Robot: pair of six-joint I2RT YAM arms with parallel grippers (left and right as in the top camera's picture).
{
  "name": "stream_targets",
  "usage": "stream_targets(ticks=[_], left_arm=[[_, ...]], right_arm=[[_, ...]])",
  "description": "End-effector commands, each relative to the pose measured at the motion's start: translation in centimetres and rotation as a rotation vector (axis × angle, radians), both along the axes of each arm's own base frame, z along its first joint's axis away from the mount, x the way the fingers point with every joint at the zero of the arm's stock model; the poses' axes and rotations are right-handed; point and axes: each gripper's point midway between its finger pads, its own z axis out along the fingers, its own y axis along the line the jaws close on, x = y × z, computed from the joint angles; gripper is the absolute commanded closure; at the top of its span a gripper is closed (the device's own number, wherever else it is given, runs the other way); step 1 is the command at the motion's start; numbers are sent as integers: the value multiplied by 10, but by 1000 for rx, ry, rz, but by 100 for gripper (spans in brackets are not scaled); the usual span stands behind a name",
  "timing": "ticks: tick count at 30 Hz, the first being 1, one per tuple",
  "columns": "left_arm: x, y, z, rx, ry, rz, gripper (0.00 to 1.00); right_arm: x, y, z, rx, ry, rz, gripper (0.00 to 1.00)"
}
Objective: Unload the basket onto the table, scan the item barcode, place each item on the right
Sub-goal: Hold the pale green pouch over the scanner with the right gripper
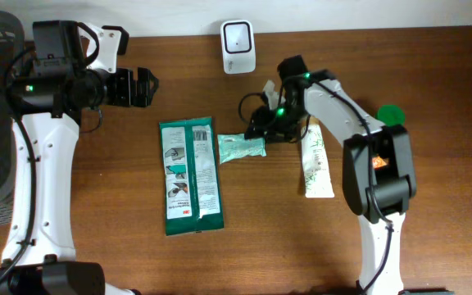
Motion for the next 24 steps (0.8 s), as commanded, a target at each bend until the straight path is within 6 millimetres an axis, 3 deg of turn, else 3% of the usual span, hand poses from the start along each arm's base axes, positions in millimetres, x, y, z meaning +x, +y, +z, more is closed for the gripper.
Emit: stream_targets(ticks=[1,5,9,10,12,13,14,16,17,19,21,24], left_arm=[[0,2,6,11,-19,-7,1],[0,2,6,11,-19,-7,1],[0,2,6,11,-19,-7,1],[0,2,6,11,-19,-7,1],[0,2,6,11,-19,-7,1],[0,2,6,11,-19,-7,1],[0,2,6,11,-19,-7,1],[0,2,6,11,-19,-7,1],[0,2,6,11,-19,-7,1],[0,2,6,11,-19,-7,1],[0,2,6,11,-19,-7,1],[0,2,6,11,-19,-7,1]], right_arm=[[-19,6,-21,30,101,-19,47],[-21,6,-34,33,103,-48,53],[-14,10,-28,75,70,-41,88],[-13,14,-15,109,29,-5,94],[-7,14,19,146,-41,9,96],[-5,12,45,181,-104,34,96],[-1,3,79,198,-172,22,96],[2,-31,167,226,-373,-35,96],[-2,-44,199,233,-447,-58,96],[-16,-62,239,238,-513,-111,96],[-31,-67,265,250,-546,-138,96],[-37,-66,278,255,-567,-149,96]])
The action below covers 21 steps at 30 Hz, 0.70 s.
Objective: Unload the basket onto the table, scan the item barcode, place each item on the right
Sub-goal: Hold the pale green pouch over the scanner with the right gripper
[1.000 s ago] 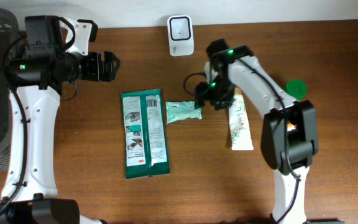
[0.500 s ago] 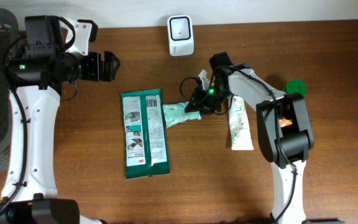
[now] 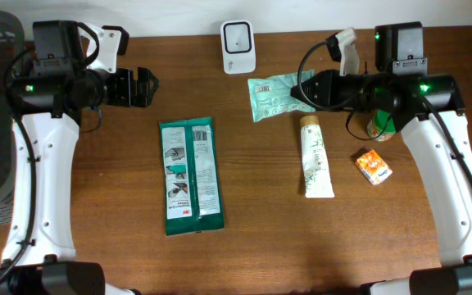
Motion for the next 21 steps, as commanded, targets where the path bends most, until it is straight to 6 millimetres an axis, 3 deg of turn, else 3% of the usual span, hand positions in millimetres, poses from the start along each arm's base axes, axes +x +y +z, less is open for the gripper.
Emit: stream_targets(ticks=[1,3,6,7,9,12,16,21], left_arm=[[0,2,6,11,-19,-7,1],[0,2,6,11,-19,-7,1],[0,2,6,11,-19,-7,1],[0,2,6,11,-19,-7,1],[0,2,6,11,-19,-7,1],[0,2,6,11,-19,-7,1],[0,2,6,11,-19,-7,1],[0,2,6,11,-19,-7,1]], right_arm=[[-6,3,20,-13,-51,-17,96],[3,8,21,-153,-85,-102,96],[27,10,45,-269,-180,-150,96],[41,9,49,-321,-220,-168,96],[106,6,47,-600,-438,-263,96],[177,32,17,-883,-679,-267,96],[252,57,-32,-1144,-962,-195,96],[280,71,-78,-1355,-1110,-39,96]])
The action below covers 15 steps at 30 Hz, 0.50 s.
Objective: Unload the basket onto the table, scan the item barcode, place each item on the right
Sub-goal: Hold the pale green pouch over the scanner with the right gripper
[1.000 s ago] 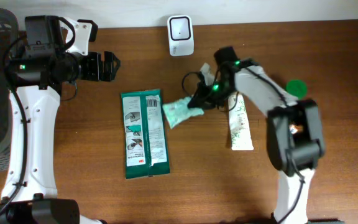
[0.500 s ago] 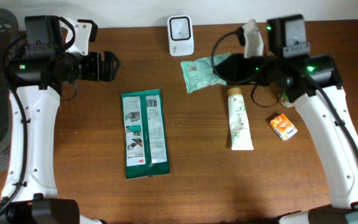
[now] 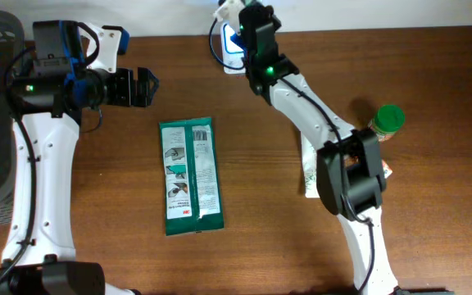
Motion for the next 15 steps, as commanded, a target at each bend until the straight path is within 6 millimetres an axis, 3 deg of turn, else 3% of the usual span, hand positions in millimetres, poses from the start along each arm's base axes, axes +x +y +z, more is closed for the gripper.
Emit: stream_targets(ticks=[1,5,15], left_arm=[[0,2,6,10,-19,-7,1],[0,2,6,10,-19,-7,1],[0,2,6,10,-19,-7,1]], right_arm=[[9,2,-9,-168,-36,26,96],[13,13,-34,-277,-24,94,96],[8,21,-28,-275,-34,98,96]])
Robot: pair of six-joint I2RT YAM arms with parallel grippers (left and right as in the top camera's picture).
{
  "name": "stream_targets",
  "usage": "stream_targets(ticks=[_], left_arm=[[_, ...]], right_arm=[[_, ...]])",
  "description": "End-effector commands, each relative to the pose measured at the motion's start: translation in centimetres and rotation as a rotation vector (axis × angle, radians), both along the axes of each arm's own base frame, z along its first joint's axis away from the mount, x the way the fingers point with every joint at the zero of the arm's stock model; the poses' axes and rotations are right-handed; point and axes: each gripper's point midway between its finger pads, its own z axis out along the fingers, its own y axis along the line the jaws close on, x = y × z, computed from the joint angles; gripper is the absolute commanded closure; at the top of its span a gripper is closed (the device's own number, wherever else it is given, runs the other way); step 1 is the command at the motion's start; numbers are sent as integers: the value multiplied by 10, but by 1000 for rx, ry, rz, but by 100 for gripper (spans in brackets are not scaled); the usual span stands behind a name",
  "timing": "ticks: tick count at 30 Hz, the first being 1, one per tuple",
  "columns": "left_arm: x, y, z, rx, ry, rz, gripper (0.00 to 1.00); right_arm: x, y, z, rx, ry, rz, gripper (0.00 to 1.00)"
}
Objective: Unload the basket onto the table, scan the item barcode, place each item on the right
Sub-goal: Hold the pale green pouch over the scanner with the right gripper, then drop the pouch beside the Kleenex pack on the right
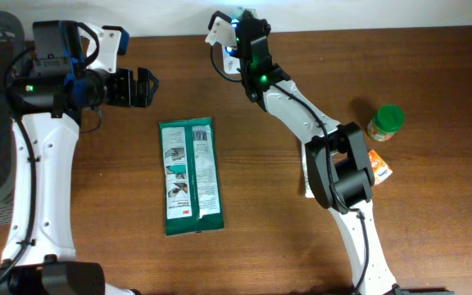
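My right arm reaches across to the table's far edge, where its wrist (248,45) covers the white barcode scanner (230,51), of which only a sliver shows. The right fingers and the pale green packet are hidden beneath the wrist, and no packet lies anywhere on the table. At the far left my left gripper (148,86) hangs open and empty, well away from the scanner.
A dark green wipes pack (189,176) lies left of centre. A white tube (308,187) is mostly hidden under the right arm's base link. To the right are an orange box (381,168) and a green-lidded jar (386,121). A dark basket stands off the left edge.
The right wrist has shifted slightly left and toward the near side over the scanner. The orange box shows more. The left arm has not moved.
First my right gripper was down at the pale green packet beside the wipes pack. Then it held the packet lifted near the scanner, barcode side up. After that the wrist was over the scanner with the packet out of sight, and it stays there now.
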Motion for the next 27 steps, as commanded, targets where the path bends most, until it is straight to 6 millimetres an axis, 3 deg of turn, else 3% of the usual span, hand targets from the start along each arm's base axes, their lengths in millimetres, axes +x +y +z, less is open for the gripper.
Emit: stream_targets(ticks=[1,2,6,8,10,13,16,17,18,21,23,24,25,27], left_arm=[[0,2,6,11,-20,-7,1],[0,2,6,11,-20,-7,1],[0,2,6,11,-20,-7,1],[0,2,6,11,-20,-7,1],[0,2,6,11,-20,-7,1],[0,2,6,11,-20,-7,1],[0,2,6,11,-20,-7,1],[0,2,6,11,-20,-7,1],[0,2,6,11,-20,-7,1],[0,2,6,11,-20,-7,1],[0,2,6,11,-20,-7,1],[0,2,6,11,-20,-7,1],[0,2,6,11,-20,-7,1],[0,2,6,11,-20,-7,1]], right_arm=[[-3,10,21,26,-39,10,96],[-5,10,33,49,-54,9,96],[-24,0,114,337,-109,-30,96],[-52,-14,155,482,-49,-66,96],[-90,-30,175,678,76,-142,96],[-145,-56,178,807,244,-283,96],[-200,-89,168,826,391,-435,96],[-221,-119,155,878,452,-573,96],[-231,-133,141,902,522,-641,96],[-263,-179,87,970,812,-832,96],[-275,-210,53,993,906,-956,96],[-282,-228,25,998,951,-1034,96],[-284,-233,13,999,968,-1057,96],[-289,-245,-33,992,1000,-1116,96]])
